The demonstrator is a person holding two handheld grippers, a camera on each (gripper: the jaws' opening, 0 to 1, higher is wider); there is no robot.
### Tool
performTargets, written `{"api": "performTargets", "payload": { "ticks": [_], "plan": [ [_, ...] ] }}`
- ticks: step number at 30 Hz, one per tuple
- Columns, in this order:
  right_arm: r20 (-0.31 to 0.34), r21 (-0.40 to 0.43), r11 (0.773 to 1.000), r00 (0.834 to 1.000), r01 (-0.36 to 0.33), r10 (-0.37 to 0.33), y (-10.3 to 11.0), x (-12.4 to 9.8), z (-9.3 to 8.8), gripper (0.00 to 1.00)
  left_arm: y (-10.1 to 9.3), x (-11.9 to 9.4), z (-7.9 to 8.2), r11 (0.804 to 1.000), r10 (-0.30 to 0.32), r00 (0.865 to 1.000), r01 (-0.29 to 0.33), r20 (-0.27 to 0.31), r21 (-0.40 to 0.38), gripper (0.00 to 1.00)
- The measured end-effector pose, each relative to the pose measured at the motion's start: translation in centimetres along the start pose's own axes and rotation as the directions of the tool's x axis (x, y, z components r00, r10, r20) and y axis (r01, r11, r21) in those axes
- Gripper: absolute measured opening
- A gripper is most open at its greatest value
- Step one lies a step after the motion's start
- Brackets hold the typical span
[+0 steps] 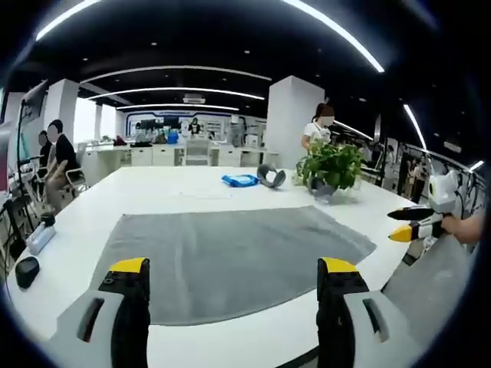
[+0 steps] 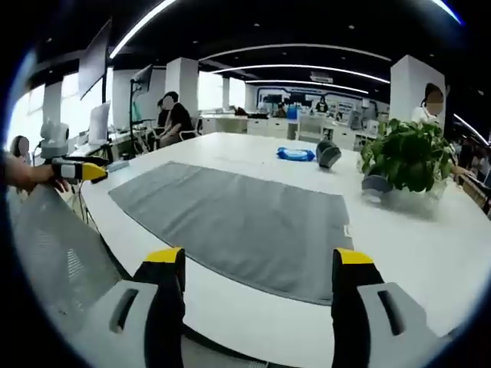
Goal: Fold the towel on the table until its edges align and the towel forms a compact rectangular stack.
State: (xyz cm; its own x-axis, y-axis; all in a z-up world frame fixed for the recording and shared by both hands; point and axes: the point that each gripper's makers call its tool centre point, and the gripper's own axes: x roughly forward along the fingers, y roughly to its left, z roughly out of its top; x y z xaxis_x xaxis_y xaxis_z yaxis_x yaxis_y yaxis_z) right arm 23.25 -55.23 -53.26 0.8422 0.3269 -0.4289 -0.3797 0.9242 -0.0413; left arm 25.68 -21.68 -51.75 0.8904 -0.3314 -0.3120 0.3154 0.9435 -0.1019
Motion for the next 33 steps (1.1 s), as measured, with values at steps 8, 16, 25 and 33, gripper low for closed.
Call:
{"api": "performTargets", "payload": {
  "ticks": [8,16,25,33],
  "plan": [
    [-0.08,-0.044,0.999,0.997,-0.005,0.002,0.6,0.0,-1.2,0.73,0.2,-0.3,-0.3,1.0,0.001,1.0,-0.002,-0.012,-0.01,0.91],
    [-0.102,-0.052,0.999,0.995,-0.004,-0.001,0.3,0.2,-1.5,0.71,-0.4,0.1,-0.8,0.999,-0.026,0.998,0.028,-0.052,0.027,0.92],
    [-0.11,-0.063,0.998,0.994,-0.017,0.01,0.5,0.2,-1.6,0.68,-0.2,0.2,-0.9,0.999,-0.02,0.998,0.021,-0.061,0.03,0.89],
    [-0.084,-0.063,0.998,0.996,-0.03,0.025,0.5,0.2,-1.1,0.63,-0.1,0.2,-1.5,0.998,-0.01,0.995,0.016,-0.096,0.058,0.88]
  ]
}}
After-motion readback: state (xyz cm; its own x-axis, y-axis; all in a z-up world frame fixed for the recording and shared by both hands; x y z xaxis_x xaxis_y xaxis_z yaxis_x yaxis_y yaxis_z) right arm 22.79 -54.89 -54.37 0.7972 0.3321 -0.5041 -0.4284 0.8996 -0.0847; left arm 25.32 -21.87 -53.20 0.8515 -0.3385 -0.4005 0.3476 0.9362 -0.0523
